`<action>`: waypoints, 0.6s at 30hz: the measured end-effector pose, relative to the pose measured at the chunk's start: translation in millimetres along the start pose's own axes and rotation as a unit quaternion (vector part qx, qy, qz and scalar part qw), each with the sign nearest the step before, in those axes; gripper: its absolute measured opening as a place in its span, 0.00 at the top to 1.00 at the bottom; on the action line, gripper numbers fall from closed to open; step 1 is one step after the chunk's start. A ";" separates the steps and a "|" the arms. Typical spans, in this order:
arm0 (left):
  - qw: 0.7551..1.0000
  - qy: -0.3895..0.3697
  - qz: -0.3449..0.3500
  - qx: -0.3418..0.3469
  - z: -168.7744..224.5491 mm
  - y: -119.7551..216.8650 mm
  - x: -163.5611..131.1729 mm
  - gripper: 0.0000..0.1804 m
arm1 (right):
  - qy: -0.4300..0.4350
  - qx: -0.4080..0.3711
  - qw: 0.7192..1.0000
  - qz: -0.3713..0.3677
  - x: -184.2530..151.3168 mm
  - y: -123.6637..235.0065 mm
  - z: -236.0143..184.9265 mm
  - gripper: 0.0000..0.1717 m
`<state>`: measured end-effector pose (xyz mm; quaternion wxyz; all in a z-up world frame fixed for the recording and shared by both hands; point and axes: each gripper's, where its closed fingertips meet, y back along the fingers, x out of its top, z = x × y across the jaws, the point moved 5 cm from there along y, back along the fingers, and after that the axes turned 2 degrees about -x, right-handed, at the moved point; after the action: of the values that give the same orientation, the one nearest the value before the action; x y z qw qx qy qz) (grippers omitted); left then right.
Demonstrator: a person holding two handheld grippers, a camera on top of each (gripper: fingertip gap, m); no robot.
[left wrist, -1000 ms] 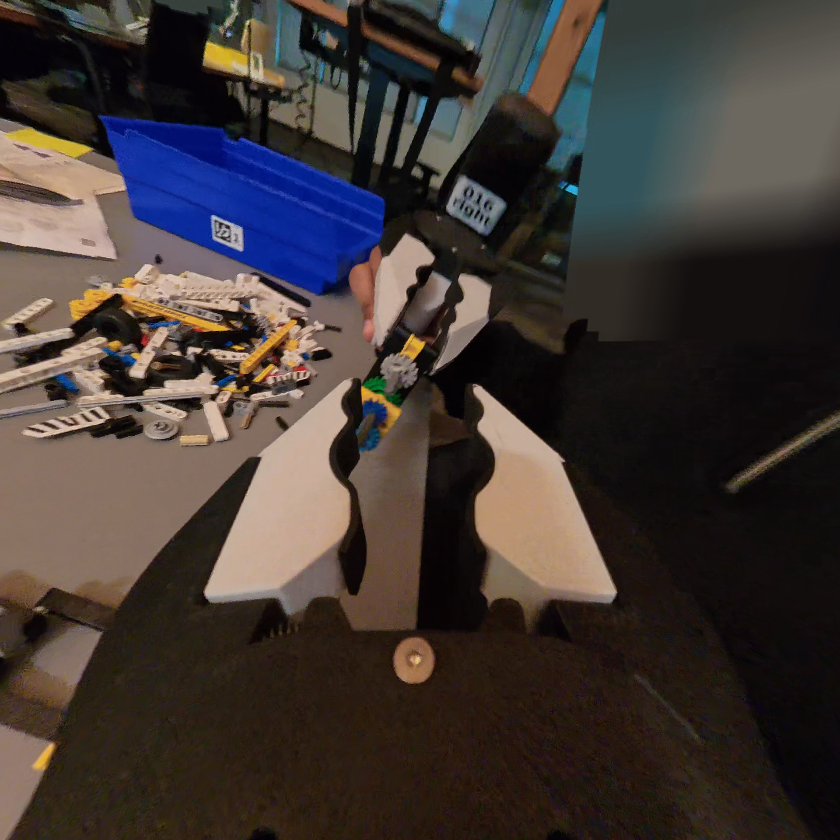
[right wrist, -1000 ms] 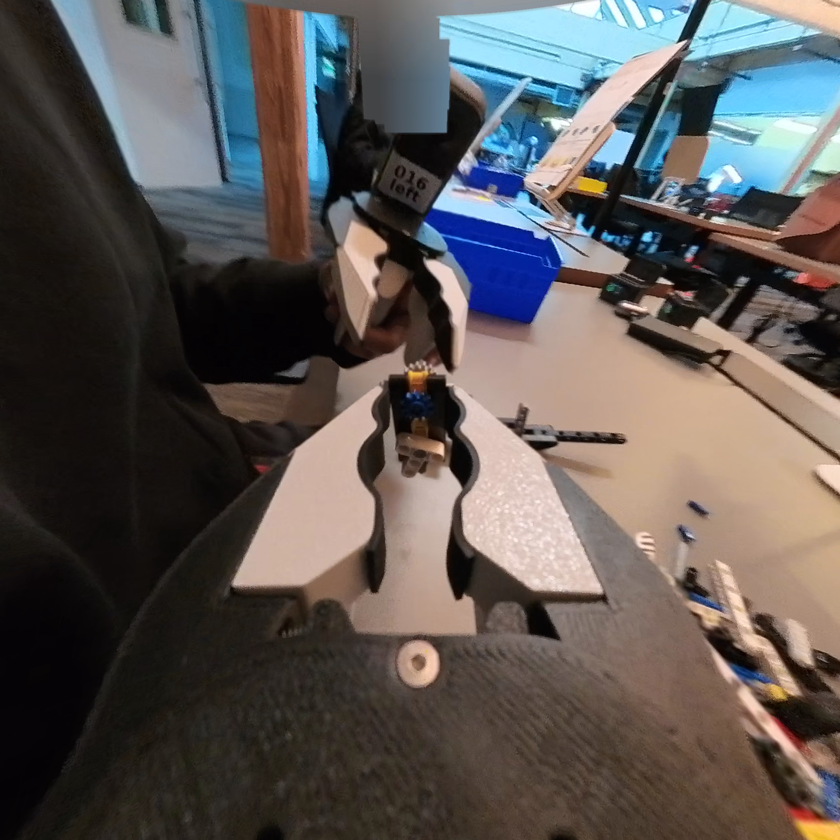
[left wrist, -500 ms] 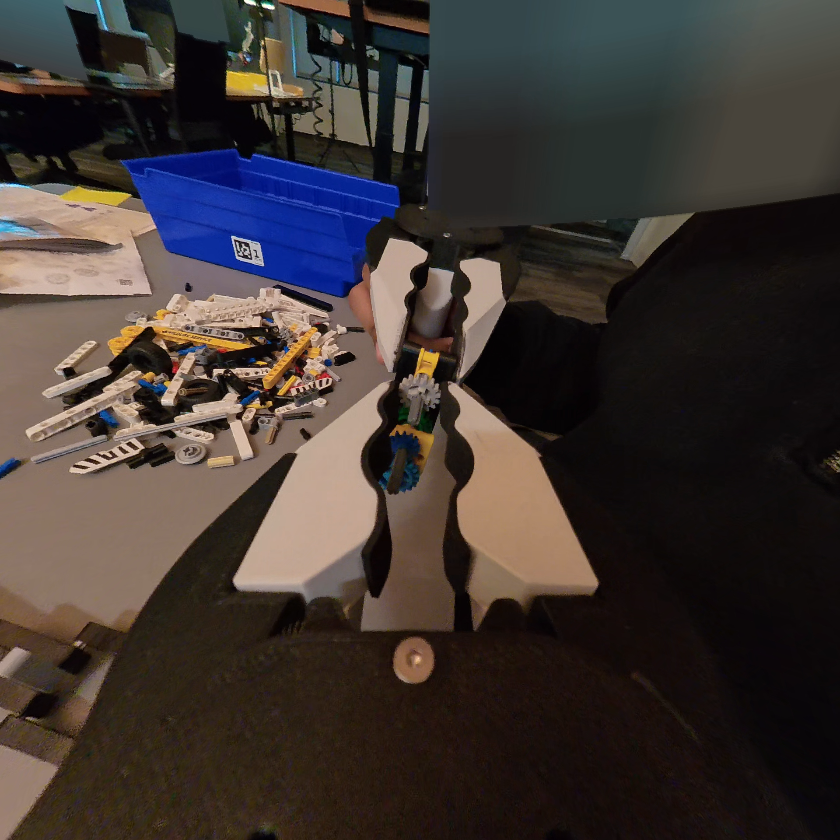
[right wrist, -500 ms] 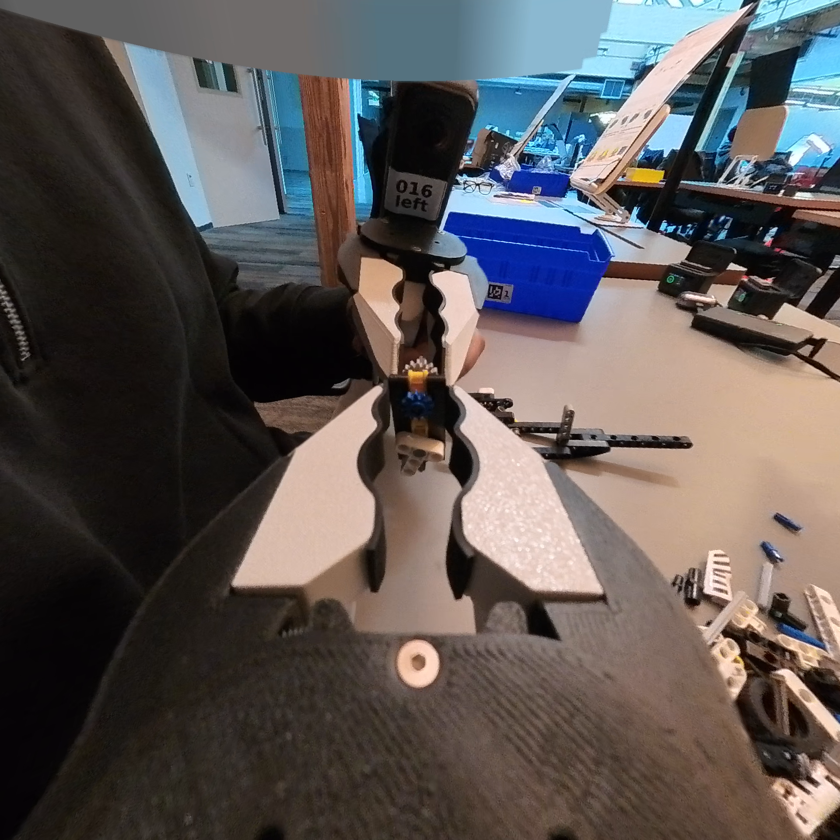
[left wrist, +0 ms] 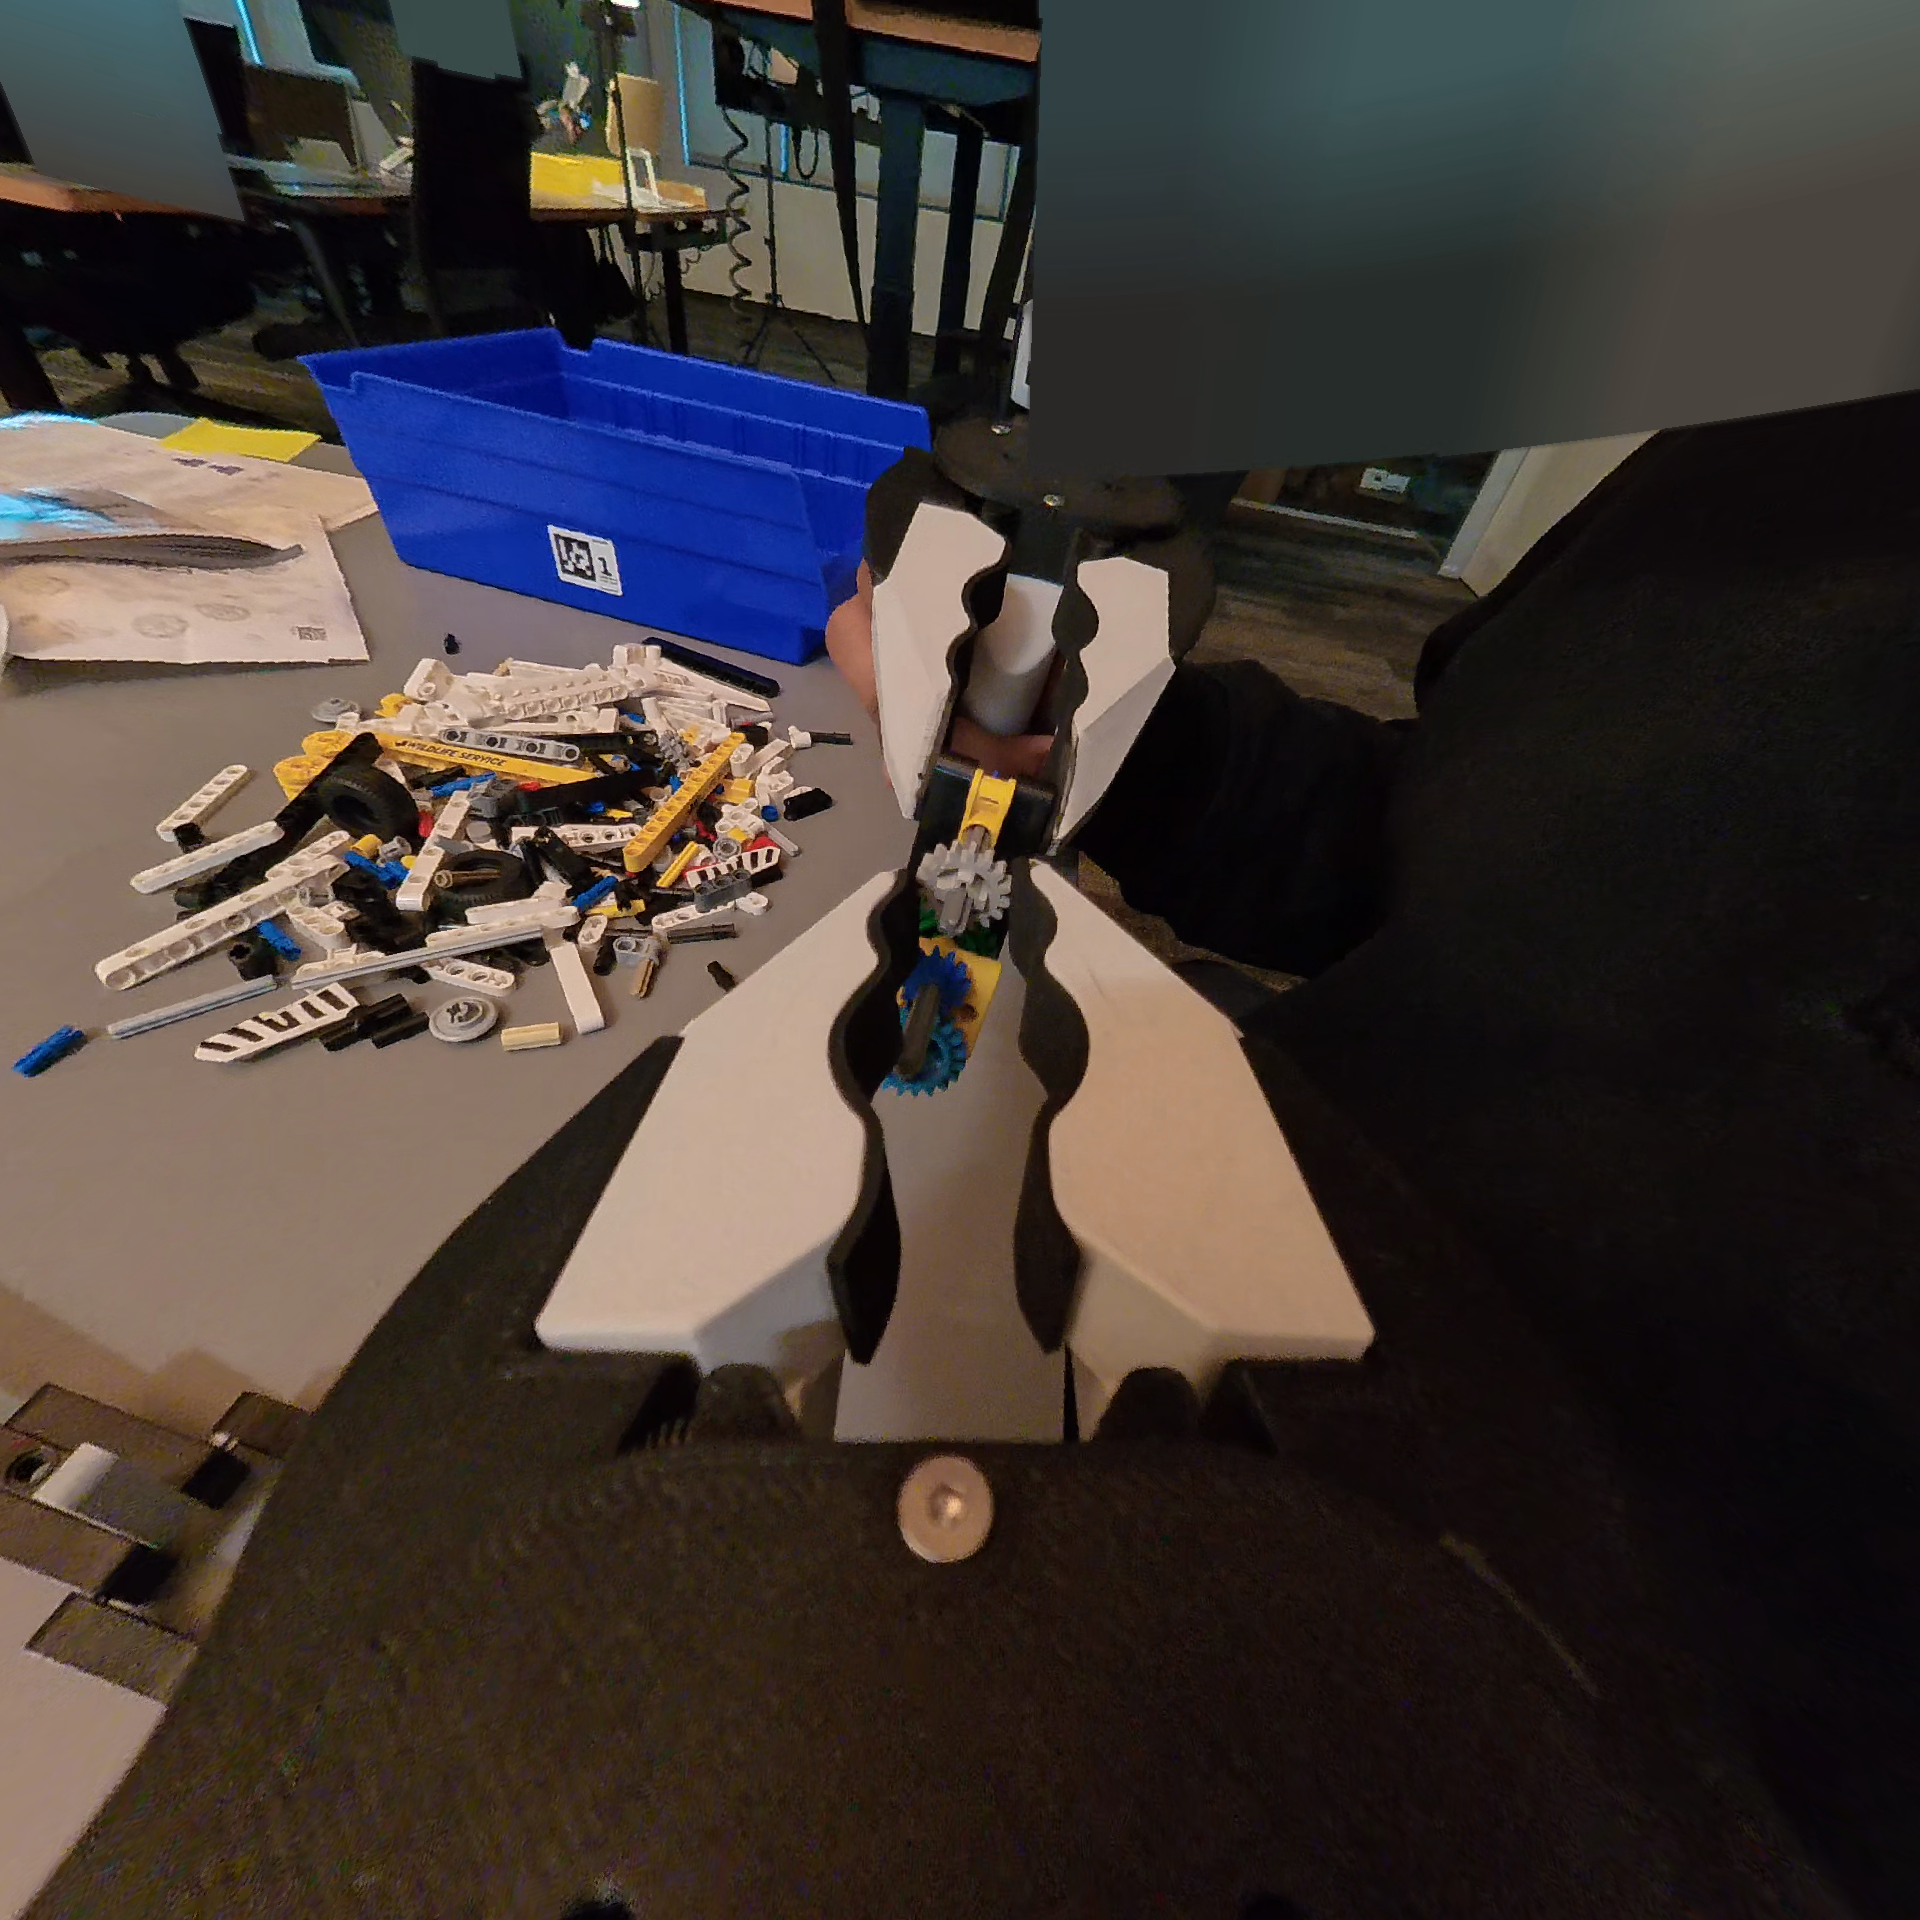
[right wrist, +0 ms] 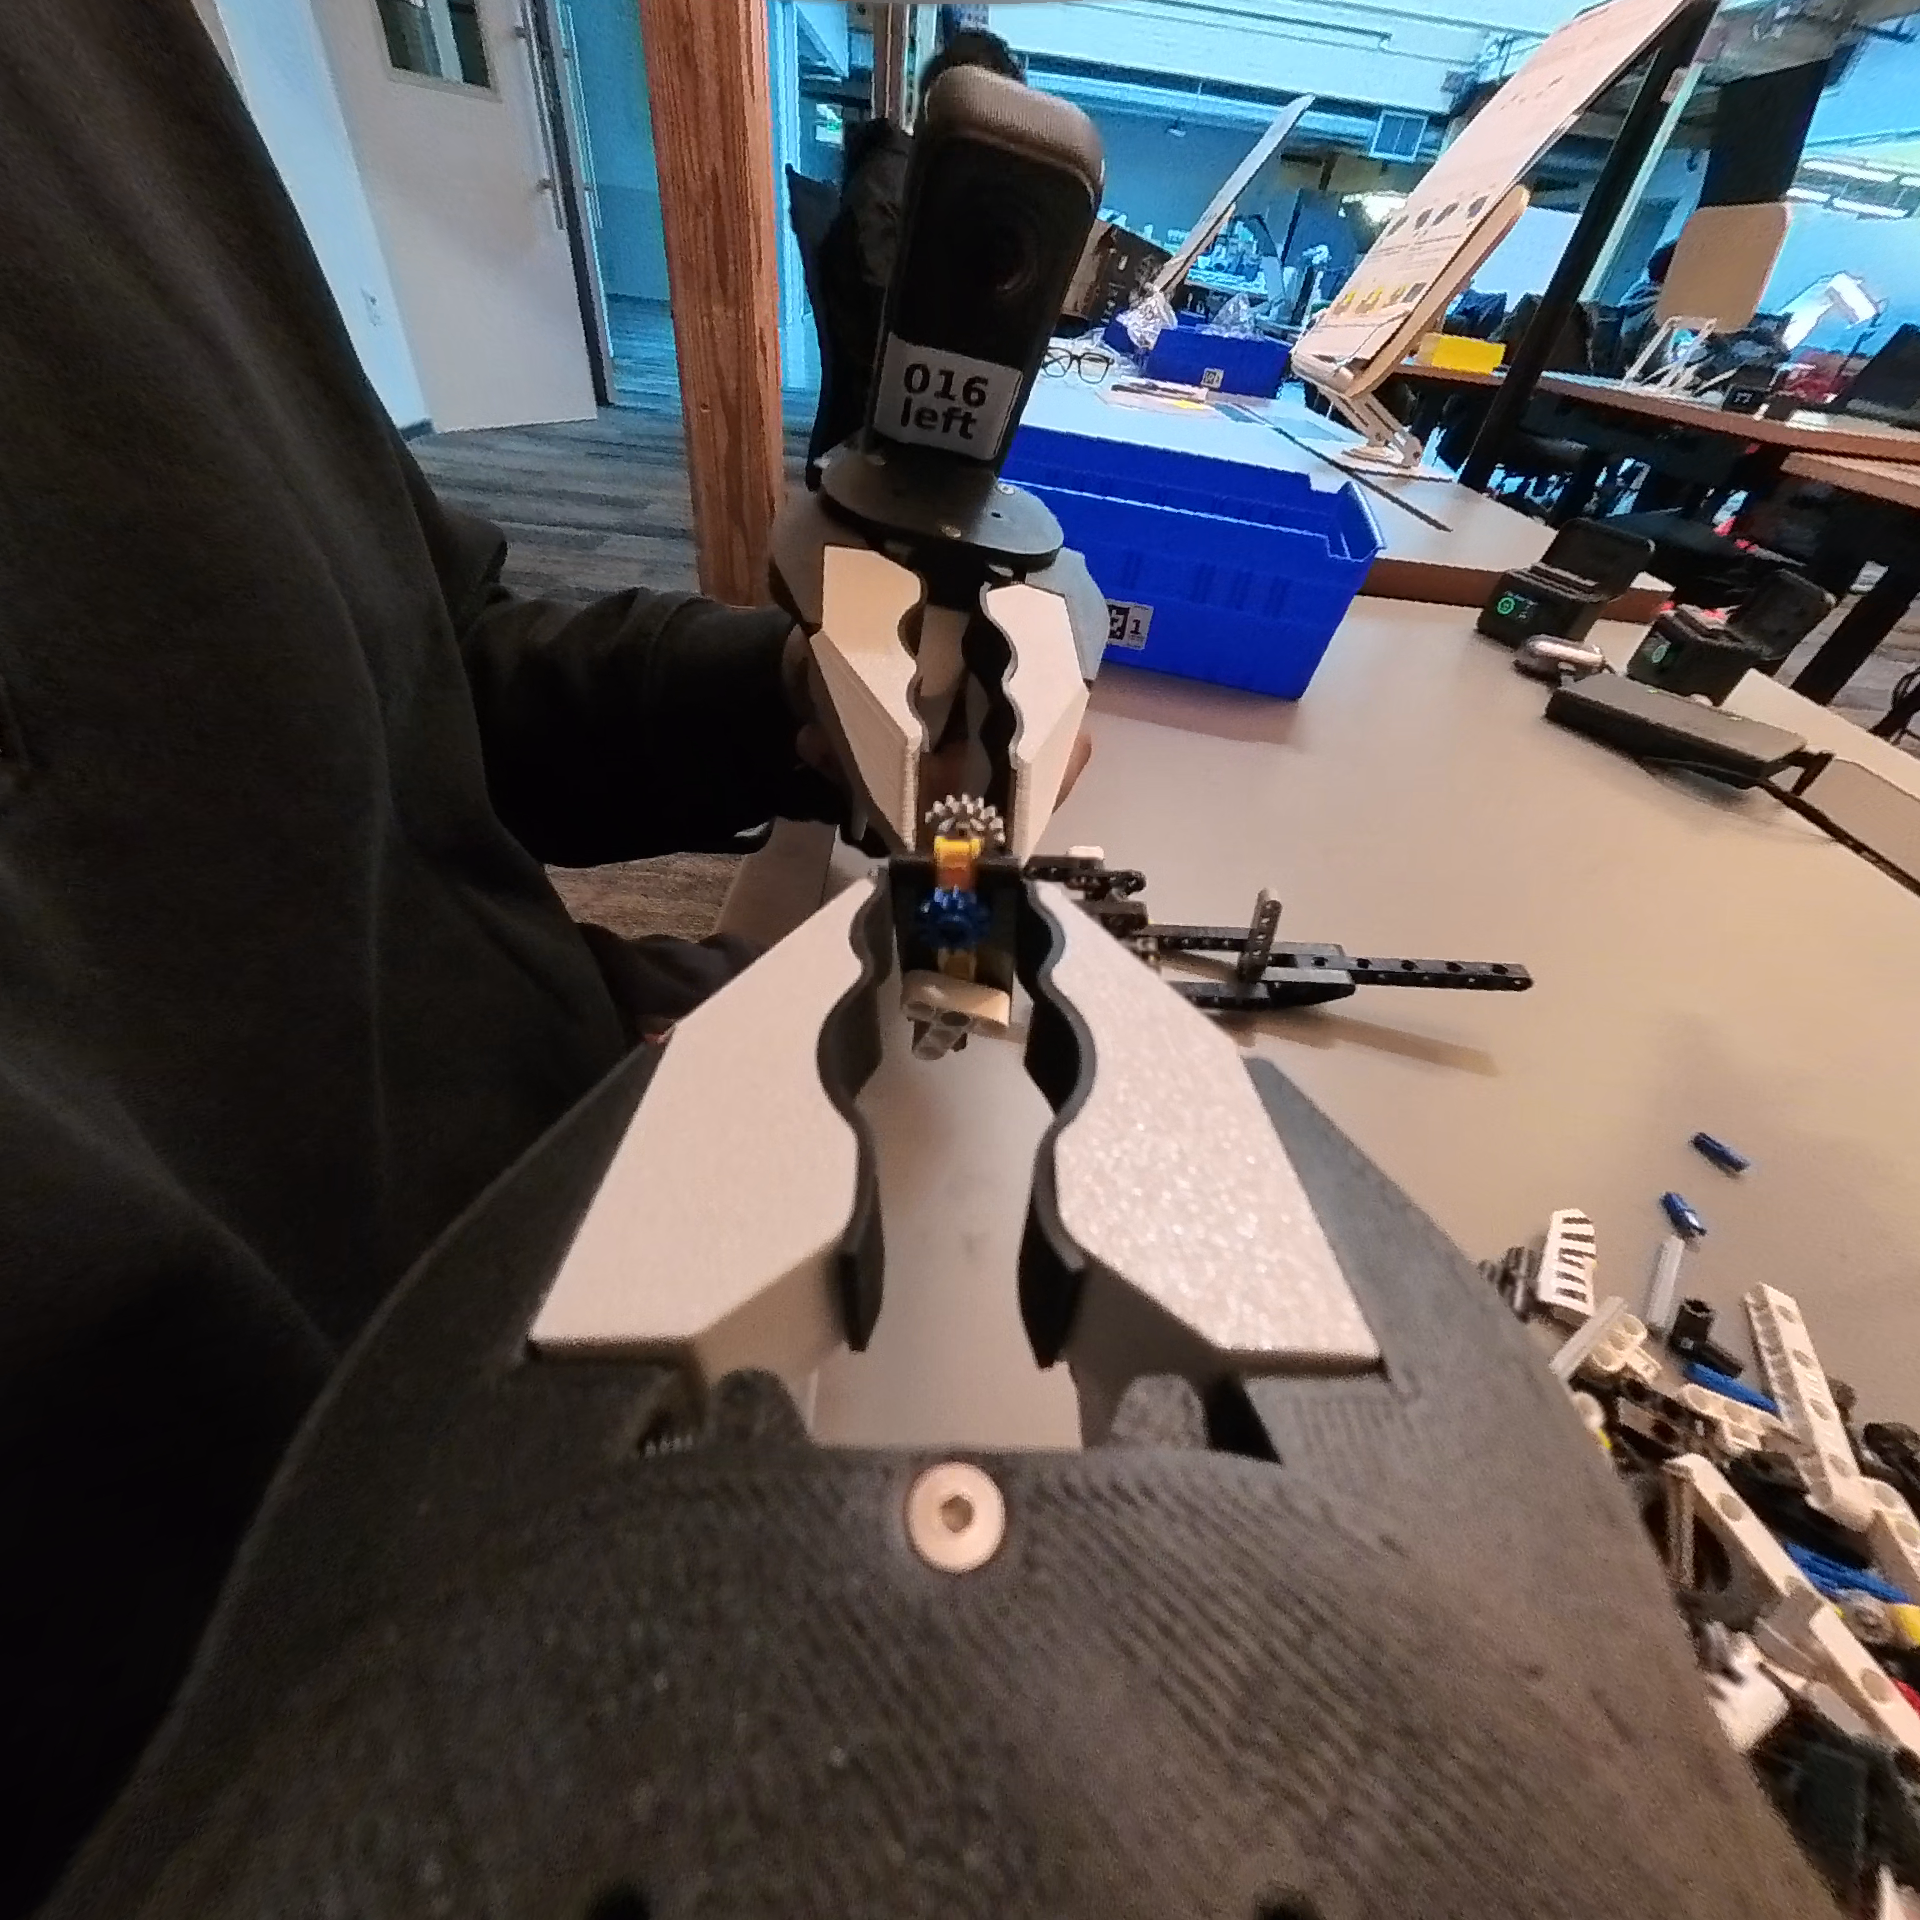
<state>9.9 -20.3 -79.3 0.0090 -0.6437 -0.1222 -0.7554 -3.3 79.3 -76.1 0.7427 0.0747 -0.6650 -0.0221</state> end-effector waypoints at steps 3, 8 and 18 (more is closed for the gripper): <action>1.000 0.003 -0.009 -0.003 -0.9 0.6 -3.3 0.91 | -0.003 0.003 1.000 -0.009 -2.8 -0.7 0.1 0.87; 1.000 0.008 -0.018 -0.005 -2.8 -0.4 -7.6 0.91 | -0.007 0.007 1.000 -0.027 -7.4 0.0 0.7 0.87; 1.000 0.017 -0.024 -0.009 -5.3 -4.6 -12.1 0.91 | -0.023 0.019 0.999 -0.042 -14.1 8.8 3.2 0.87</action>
<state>6.0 -18.6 -92.6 -0.0130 -0.6275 -0.1307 -0.7675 -8.6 89.7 -88.5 0.7240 0.1165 -0.6785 -0.0426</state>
